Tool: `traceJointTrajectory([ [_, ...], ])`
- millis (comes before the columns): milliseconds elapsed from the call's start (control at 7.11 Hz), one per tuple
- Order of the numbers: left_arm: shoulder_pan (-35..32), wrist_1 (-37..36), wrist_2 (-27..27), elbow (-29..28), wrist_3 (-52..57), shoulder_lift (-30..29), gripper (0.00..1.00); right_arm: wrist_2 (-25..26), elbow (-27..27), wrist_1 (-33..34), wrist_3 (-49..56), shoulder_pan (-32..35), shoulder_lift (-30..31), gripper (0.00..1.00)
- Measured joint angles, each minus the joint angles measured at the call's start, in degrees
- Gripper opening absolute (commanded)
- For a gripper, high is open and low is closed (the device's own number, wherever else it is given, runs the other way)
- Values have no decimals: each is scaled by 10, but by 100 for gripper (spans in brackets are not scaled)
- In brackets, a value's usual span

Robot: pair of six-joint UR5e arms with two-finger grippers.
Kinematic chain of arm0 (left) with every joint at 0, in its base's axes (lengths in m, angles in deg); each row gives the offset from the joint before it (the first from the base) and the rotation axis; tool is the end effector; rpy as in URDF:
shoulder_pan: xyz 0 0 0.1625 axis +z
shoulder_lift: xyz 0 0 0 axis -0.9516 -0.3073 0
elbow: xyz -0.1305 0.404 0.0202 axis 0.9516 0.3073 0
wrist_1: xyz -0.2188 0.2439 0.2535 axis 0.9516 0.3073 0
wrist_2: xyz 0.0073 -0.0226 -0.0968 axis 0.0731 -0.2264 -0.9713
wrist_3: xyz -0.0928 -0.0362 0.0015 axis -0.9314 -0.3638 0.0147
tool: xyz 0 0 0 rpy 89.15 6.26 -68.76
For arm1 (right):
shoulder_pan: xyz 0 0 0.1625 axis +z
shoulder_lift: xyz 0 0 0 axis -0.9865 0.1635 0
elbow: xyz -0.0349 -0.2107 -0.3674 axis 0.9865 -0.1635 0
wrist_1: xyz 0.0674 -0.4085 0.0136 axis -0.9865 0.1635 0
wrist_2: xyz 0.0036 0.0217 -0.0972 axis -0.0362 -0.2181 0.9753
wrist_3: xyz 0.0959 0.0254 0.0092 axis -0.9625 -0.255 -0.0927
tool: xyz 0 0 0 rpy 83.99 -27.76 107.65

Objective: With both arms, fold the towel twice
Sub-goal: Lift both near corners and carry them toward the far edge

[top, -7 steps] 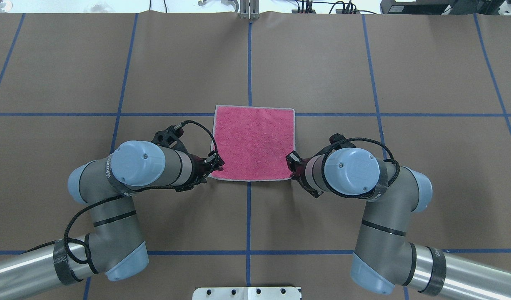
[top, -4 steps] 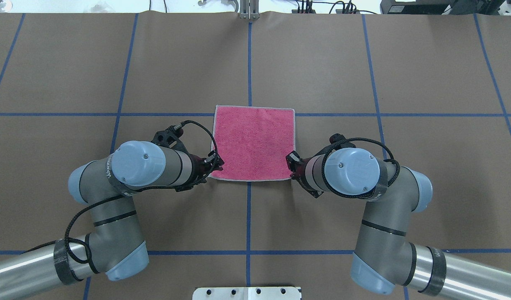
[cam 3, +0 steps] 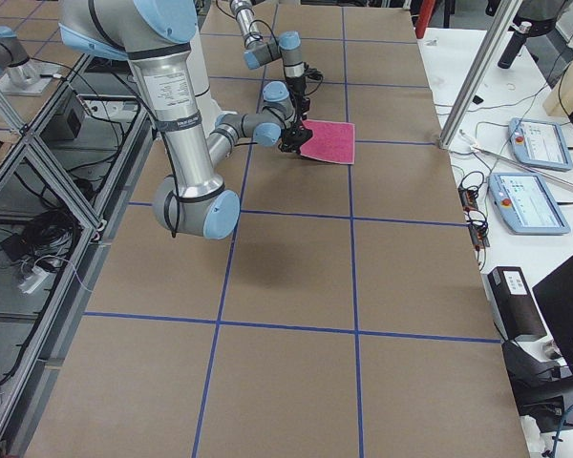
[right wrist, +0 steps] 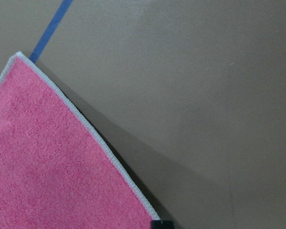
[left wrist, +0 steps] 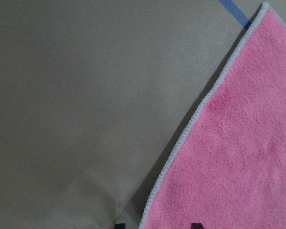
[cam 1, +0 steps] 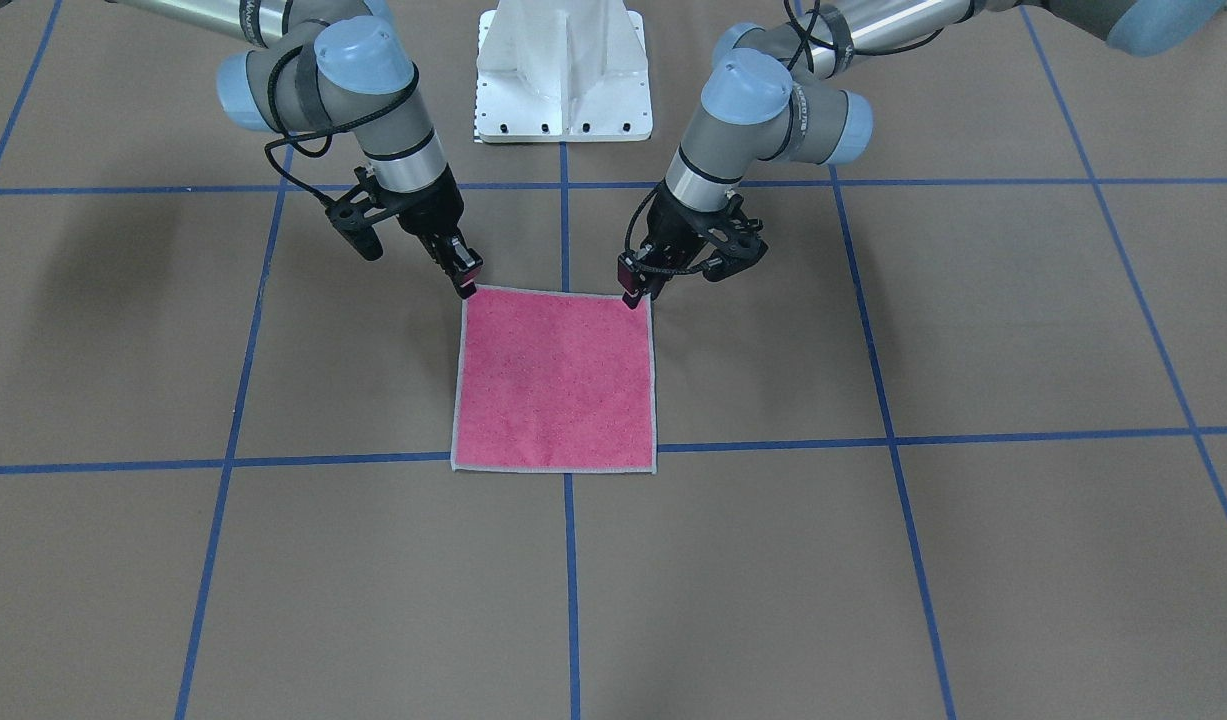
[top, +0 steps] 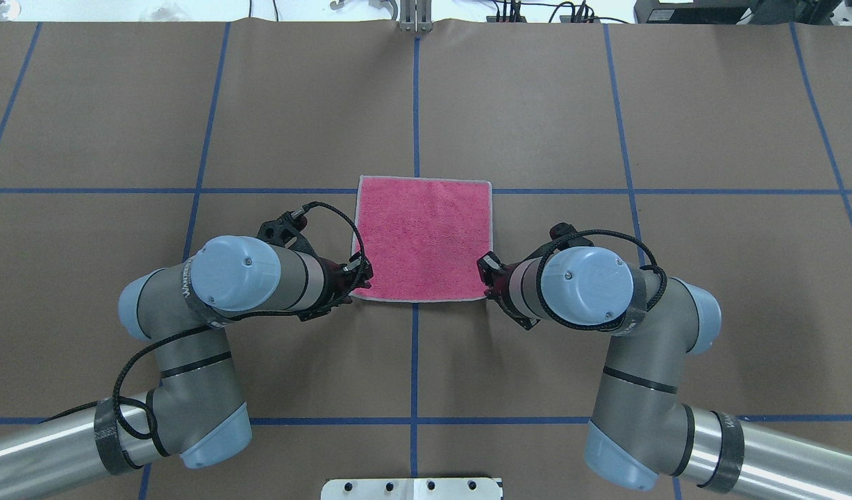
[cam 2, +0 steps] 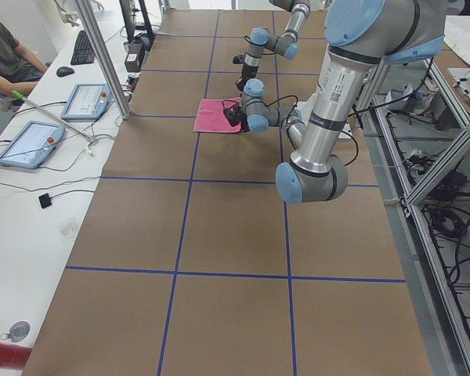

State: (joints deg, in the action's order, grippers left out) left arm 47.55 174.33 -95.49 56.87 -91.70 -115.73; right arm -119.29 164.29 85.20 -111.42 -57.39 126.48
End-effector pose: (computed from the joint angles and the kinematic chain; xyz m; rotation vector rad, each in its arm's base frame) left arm 0.5558 -0.3833 0.2789 -0.1161 1.1243 -0.6347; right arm -0.5249 -0.3615 0.2975 -0.2016 -0.9888 0.9376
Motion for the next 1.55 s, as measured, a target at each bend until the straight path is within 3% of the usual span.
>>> traceJointTrajectory([
  [281, -1, -1, 1, 0, 0, 1, 40, 0, 0, 0, 0, 0, 2, 0],
  [422, -1, -1, 1, 0, 0, 2, 26, 0, 1, 0, 0, 0, 2, 0],
  [703, 0, -1, 1, 0, -2, 2, 15, 0, 2, 0, 0, 0, 4, 0],
  [843, 1, -1, 1, 0, -3, 2, 0, 0, 4, 0, 0, 0, 4, 0],
  [1546, -1, -3, 1, 30, -26, 10, 0, -1, 22, 8, 0, 0, 11, 0],
])
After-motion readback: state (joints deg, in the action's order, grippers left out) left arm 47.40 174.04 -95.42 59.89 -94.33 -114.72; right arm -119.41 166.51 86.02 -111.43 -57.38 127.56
